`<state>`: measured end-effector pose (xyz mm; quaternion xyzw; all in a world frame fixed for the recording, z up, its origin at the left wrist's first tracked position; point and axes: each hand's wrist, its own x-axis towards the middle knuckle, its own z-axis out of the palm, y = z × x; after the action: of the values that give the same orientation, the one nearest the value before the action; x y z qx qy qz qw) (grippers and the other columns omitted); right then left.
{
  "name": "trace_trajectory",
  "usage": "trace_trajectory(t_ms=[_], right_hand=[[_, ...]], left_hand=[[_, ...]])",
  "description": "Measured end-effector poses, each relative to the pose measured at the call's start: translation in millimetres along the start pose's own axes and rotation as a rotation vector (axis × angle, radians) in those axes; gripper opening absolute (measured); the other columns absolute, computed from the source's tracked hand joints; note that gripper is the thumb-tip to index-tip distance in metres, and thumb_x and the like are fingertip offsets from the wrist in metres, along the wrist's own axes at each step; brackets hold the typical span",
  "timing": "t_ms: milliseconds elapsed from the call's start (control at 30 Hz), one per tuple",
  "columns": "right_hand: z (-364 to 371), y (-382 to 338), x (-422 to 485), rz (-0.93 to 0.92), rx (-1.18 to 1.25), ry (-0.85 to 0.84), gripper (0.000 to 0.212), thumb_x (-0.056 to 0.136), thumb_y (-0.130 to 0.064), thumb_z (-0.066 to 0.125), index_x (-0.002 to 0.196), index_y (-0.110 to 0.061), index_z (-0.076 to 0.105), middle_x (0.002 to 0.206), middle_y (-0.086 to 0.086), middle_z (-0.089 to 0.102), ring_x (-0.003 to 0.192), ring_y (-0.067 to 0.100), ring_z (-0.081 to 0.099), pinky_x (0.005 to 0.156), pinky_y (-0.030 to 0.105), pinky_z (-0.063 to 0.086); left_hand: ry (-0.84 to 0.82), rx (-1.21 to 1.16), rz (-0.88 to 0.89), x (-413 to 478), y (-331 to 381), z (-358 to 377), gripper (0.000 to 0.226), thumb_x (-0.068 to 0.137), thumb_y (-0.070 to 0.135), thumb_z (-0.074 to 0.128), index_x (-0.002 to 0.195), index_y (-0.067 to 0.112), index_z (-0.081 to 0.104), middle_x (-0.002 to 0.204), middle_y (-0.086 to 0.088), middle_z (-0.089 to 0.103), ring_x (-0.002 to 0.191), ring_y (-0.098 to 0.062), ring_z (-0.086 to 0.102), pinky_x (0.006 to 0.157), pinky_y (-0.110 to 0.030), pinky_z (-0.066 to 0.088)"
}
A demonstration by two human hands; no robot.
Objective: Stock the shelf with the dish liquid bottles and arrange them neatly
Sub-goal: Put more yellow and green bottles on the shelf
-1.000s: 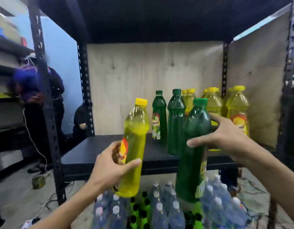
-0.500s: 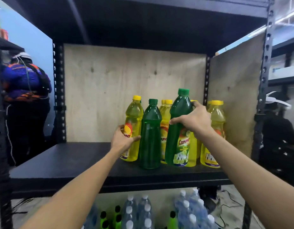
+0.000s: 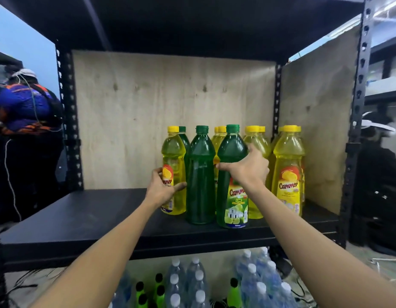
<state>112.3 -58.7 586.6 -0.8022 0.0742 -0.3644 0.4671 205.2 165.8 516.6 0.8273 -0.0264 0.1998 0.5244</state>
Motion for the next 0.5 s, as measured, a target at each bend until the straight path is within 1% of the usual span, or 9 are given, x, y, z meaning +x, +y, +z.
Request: trace_trajectory(t_ms=[67,133,233,300,333,400,433,467,500], right_hand=[[1,3,-1,-0.012,0.029,0.005,0.105,0.058,-0.045,0.094,0.147,-0.018,0.046,0.132,0.008,0.066,0.127,0.028,0.058,0.105,0.044,0.047],[1,5,-1,-0.017,0.054,-0.004,0.108,0.057,-0.044,0.094,0.149,-0.017,0.044,0.133,0.009,0.065,0.128,0.028,0.057,0.108,0.045,0.047],[1,8,-2,-0.041,0.049,-0.037,0.108,0.06,-0.041,0.094,0.15,-0.015,0.04,0.135,0.009,0.063,0.128,0.028,0.057,0.106,0.042,0.048],[1,8,-4,-0.059,0.051,-0.08,0.112,0.06,-0.041,0.093,0.152,-0.016,0.035,0.138,0.008,0.06,0.13,0.03,0.055,0.106,0.043,0.048],[1,8,-5,-0.054,0.053,-0.113,0.119,0.059,-0.043,0.093,0.155,-0.017,0.028,0.143,0.01,0.055,0.134,0.031,0.05,0.109,0.045,0.046],[2,7,-10,-0.022,0.015,-0.172,0.132,0.058,-0.047,0.093,0.159,-0.022,0.011,0.155,0.016,0.038,0.143,0.036,0.037,0.114,0.051,0.037],[2,6,-15,-0.021,-0.045,-0.165,0.135,0.059,-0.048,0.092,0.159,-0.026,0.004,0.157,0.019,0.03,0.144,0.039,0.031,0.116,0.053,0.034],[0,3,-23,-0.048,-0.13,-0.12,0.133,0.062,-0.049,0.09,0.159,-0.029,0.001,0.156,0.021,0.026,0.143,0.041,0.029,0.115,0.054,0.032],[-1,-1,-32,-0.11,-0.216,-0.044,0.126,0.065,-0.049,0.088,0.158,-0.031,0.005,0.153,0.021,0.026,0.141,0.041,0.03,0.114,0.054,0.033]], left_hand=[[-0.006,-0.002,0.002,-1,-1,-1,0.104,0.067,0.043,0.088,0.145,0.015,0.026,0.141,-0.009,0.051,0.126,-0.029,0.053,0.11,-0.045,0.042],[-0.011,-0.003,0.004,-4,0,-1,0.104,0.068,0.044,0.088,0.145,0.016,0.025,0.141,-0.009,0.05,0.126,-0.029,0.053,0.11,-0.045,0.042],[-0.025,-0.006,-0.011,-8,3,-1,0.105,0.069,0.044,0.087,0.148,0.017,0.022,0.144,-0.01,0.049,0.128,-0.029,0.053,0.11,-0.047,0.042],[-0.025,-0.008,-0.025,-11,7,-4,0.105,0.07,0.041,0.088,0.149,0.016,0.023,0.145,-0.01,0.049,0.129,-0.029,0.053,0.11,-0.045,0.042],[-0.027,-0.001,-0.025,-12,10,-6,0.104,0.07,0.039,0.088,0.149,0.014,0.025,0.145,-0.009,0.05,0.13,-0.029,0.052,0.109,-0.044,0.042],[-0.028,0.022,-0.018,-13,16,-9,0.1,0.07,0.036,0.089,0.148,0.012,0.03,0.143,-0.01,0.052,0.131,-0.029,0.052,0.108,-0.042,0.042],[-0.027,0.036,-0.013,-14,20,-11,0.098,0.069,0.035,0.089,0.146,0.011,0.034,0.141,-0.01,0.054,0.13,-0.029,0.052,0.107,-0.042,0.042],[-0.021,0.049,-0.009,-17,23,-13,0.096,0.068,0.036,0.09,0.144,0.011,0.037,0.139,-0.01,0.056,0.128,-0.029,0.054,0.106,-0.042,0.044],[-0.005,0.059,-0.005,-21,25,-16,0.094,0.066,0.038,0.091,0.141,0.012,0.04,0.136,-0.01,0.058,0.126,-0.029,0.056,0.105,-0.043,0.045]])
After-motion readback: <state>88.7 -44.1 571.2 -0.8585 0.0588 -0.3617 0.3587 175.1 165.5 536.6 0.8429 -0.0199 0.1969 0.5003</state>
